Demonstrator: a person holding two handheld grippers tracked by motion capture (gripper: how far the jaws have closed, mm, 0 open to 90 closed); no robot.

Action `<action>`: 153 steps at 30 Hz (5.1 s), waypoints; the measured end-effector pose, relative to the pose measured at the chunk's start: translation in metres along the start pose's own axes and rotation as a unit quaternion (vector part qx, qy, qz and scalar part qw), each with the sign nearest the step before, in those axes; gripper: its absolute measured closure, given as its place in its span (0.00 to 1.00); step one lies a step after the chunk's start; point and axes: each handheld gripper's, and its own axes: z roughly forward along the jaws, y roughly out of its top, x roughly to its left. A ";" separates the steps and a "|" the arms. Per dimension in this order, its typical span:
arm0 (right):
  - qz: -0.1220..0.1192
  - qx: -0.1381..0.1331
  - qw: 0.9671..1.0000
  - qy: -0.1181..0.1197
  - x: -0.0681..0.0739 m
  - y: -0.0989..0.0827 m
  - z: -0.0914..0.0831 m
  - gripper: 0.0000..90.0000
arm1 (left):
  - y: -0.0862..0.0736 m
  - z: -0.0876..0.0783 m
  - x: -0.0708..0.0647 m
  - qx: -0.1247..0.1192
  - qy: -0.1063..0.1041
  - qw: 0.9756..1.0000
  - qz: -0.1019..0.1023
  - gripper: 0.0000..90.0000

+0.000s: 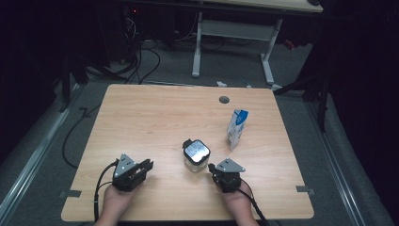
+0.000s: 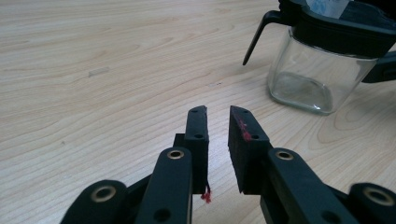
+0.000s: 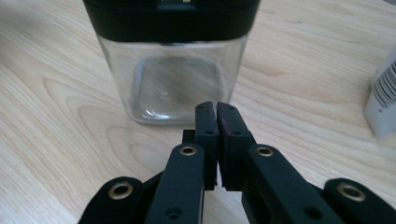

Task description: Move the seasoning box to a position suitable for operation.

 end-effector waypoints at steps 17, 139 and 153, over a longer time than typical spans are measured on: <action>0.005 -0.018 1.000 -0.007 -0.014 0.005 0.003 0.91 | 0.000 0.008 -0.010 0.008 0.013 1.000 0.006 0.70; -0.019 -0.097 0.995 0.017 -0.003 0.043 -0.006 0.99 | 0.085 0.089 -0.034 -0.031 -0.019 0.999 0.039 1.00; -0.024 -0.095 0.995 0.020 -0.001 0.051 -0.001 0.99 | 0.085 0.089 -0.033 -0.028 -0.020 0.999 0.039 1.00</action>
